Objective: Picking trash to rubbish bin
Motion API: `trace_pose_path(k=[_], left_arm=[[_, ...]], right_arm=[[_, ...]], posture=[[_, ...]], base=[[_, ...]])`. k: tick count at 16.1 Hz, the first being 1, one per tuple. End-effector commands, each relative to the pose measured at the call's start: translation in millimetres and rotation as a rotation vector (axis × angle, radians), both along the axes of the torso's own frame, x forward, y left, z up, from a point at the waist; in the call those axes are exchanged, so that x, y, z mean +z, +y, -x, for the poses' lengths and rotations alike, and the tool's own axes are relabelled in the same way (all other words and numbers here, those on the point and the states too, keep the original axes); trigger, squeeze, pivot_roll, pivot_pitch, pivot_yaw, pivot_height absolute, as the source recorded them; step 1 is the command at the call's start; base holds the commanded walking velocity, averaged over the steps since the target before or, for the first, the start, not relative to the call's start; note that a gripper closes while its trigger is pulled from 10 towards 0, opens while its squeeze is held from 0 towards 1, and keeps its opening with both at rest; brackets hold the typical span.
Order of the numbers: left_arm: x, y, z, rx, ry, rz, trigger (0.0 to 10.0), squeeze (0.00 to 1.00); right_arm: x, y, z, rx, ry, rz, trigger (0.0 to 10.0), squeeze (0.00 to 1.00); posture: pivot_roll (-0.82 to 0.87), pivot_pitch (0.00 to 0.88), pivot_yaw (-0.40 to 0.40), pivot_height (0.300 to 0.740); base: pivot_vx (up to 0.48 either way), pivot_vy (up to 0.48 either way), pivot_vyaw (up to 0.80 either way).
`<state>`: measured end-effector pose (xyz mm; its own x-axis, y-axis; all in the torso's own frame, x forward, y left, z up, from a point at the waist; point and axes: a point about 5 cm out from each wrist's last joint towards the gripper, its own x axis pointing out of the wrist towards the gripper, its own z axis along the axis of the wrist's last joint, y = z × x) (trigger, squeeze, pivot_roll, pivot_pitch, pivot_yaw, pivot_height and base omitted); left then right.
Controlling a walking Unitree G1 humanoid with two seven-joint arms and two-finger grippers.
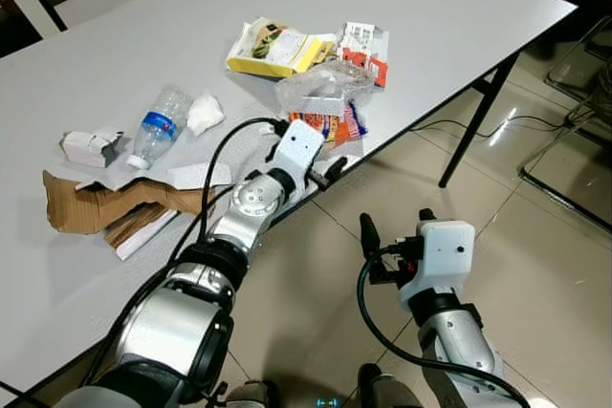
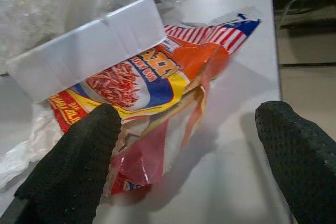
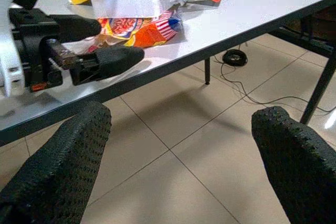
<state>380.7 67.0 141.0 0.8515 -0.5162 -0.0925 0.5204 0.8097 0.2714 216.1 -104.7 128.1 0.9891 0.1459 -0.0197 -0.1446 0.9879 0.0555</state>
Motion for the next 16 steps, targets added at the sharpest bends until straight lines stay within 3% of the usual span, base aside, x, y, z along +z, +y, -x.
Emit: trace_pose_path(k=[1, 16], left_arm=[[-0.8, 5.4, -1.8, 0.027, -0.004, -0.027, 10.0, 0.00], [-8.7, 7.4, -2.1, 0.134, -0.044, -0.139, 10.0, 0.00]], right_arm=[[3.7, 3.3, 2.7, 0.007, -0.004, -0.010, 10.0, 0.00], [4.2, 6.2, 0.5, 0.003, -0.011, -0.007, 10.0, 0.00]], posture=[[0.04, 0.203, 0.101, 0.740], [0.04, 0.216, 0.099, 0.740]], base=[[0.000, 0.000, 0.00], [0.000, 0.000, 0.00]])
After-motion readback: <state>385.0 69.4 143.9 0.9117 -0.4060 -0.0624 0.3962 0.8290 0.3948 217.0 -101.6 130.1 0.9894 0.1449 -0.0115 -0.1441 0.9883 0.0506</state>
